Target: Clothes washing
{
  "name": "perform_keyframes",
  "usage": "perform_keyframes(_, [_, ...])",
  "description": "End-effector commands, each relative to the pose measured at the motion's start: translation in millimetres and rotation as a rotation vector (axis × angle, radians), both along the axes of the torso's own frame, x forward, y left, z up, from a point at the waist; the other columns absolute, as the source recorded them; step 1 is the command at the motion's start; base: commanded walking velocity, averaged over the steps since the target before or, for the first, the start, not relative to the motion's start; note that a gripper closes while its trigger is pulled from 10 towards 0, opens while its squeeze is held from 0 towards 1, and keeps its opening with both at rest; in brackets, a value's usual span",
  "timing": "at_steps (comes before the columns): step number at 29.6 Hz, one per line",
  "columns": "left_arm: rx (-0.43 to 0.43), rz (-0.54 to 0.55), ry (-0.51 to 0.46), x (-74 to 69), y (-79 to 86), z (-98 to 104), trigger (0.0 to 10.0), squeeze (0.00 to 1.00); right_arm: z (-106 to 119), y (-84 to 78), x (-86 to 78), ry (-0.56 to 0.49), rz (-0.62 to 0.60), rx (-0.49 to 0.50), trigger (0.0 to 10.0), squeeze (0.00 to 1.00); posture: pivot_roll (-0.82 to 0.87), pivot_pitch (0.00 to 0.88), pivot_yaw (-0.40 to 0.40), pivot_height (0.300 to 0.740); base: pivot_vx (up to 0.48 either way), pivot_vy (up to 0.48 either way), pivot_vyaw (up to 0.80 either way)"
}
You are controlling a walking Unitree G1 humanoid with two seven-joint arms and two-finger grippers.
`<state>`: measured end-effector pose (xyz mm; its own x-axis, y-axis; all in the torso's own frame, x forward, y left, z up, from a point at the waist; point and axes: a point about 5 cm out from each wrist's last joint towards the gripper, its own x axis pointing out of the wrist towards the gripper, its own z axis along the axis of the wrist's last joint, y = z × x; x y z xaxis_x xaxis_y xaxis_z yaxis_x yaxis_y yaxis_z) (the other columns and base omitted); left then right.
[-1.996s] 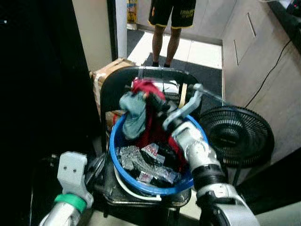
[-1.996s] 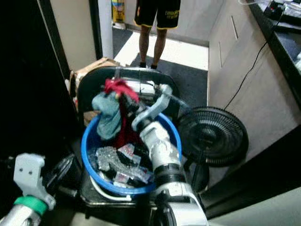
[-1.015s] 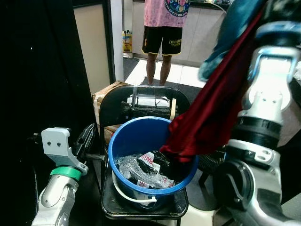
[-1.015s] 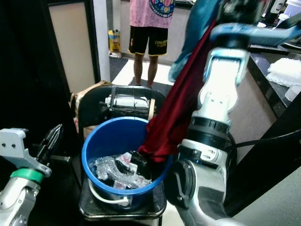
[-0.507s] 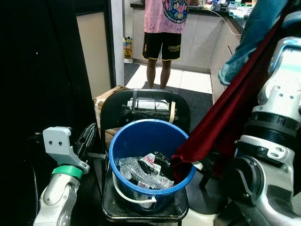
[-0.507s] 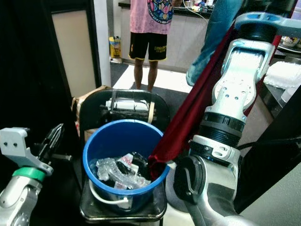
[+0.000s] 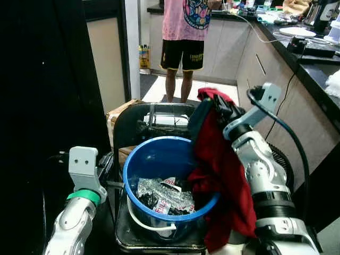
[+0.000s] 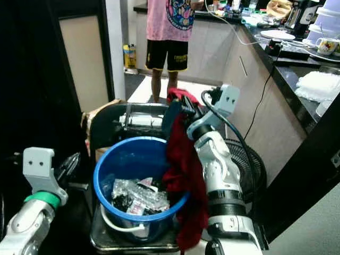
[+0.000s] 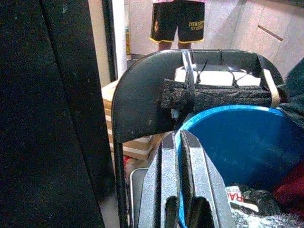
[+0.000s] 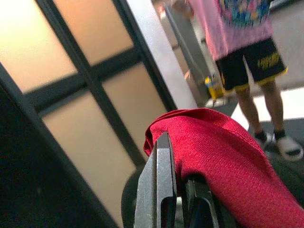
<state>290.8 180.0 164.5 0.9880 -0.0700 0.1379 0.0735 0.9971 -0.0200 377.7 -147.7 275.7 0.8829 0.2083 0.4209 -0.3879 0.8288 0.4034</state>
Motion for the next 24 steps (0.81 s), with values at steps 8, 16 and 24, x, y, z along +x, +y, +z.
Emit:
perform_keyframes(8, [-0.015, 0.000, -0.013, 1.9, -3.3, 6.6, 10.0, 0.00, 12.7, -2.4, -3.3, -0.042, -0.045, 0.002, 10.0, 0.00, 0.02, 0.000, 0.009, 0.740, 0.000, 0.000, 0.00])
perform_keyframes(16, [-0.027, 0.005, -0.035, 2.8, -4.1, 13.2, 10.0, 0.00, 18.4, -1.2, -3.6, -0.044, -0.043, 0.025, 10.0, 0.00, 0.03, 0.000, 0.007, 0.740, 0.000, 0.000, -0.50])
perform_keyframes(24, [-0.037, 0.004, -0.047, 2.6, -6.8, 17.3, 10.0, 0.00, 26.8, -7.0, -2.9, -0.071, -0.075, 0.052, 10.0, 0.00, 0.03, 0.000, 0.007, 0.740, 0.000, 0.000, -0.80])
